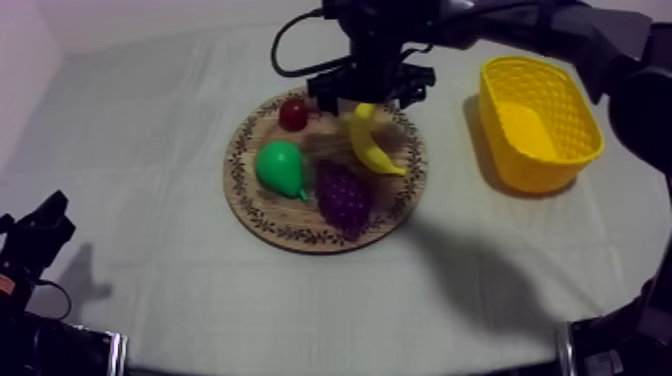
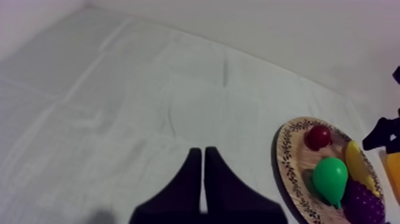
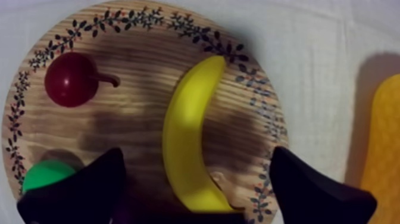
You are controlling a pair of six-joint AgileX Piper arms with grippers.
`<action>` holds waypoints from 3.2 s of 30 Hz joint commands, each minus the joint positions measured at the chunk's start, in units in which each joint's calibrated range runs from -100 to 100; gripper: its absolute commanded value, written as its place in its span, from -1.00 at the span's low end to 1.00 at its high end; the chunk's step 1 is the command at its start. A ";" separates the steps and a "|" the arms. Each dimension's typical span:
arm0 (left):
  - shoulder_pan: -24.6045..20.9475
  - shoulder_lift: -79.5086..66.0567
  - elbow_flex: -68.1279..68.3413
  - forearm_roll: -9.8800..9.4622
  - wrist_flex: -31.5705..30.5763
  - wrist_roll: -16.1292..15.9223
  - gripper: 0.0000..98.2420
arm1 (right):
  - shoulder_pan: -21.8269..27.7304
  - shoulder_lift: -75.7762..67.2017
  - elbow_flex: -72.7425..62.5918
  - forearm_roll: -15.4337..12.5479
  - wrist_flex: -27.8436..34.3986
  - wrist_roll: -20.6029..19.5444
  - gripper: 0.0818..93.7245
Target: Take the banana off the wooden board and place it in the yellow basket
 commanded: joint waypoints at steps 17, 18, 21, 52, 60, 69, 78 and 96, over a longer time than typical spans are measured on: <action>-0.01 -0.03 0.03 -0.01 -0.02 -0.01 -1.00 | 1.81 8.11 -4.59 -1.98 -2.29 2.15 0.36; -0.01 -0.03 0.03 -0.01 -0.02 -0.01 -1.00 | 1.87 8.34 -4.76 -2.13 -2.45 2.40 0.31; -0.01 -0.03 0.03 -0.01 -0.02 -0.01 -1.00 | 1.96 8.95 -5.03 -2.28 -2.80 2.76 0.17; -0.01 -0.03 0.03 -0.01 -0.02 -0.01 -1.00 | 3.19 7.66 -4.69 -6.05 -4.39 7.94 -0.59; -0.01 -0.03 0.03 -0.01 -0.02 -0.01 -1.00 | 3.00 -0.13 -5.11 -5.71 -0.84 8.75 -0.58; -0.01 -0.03 0.03 -0.01 -0.02 -0.01 -1.00 | 4.03 -14.00 -1.65 -5.05 1.81 9.81 -0.56; -0.01 -0.03 0.03 -0.01 -0.02 -0.01 -1.00 | 8.53 -28.01 4.32 -4.77 3.19 12.15 -0.55; -0.01 -0.03 0.03 -0.01 -0.02 -0.01 -1.00 | 21.99 -48.18 31.54 -4.34 -7.13 15.99 -0.54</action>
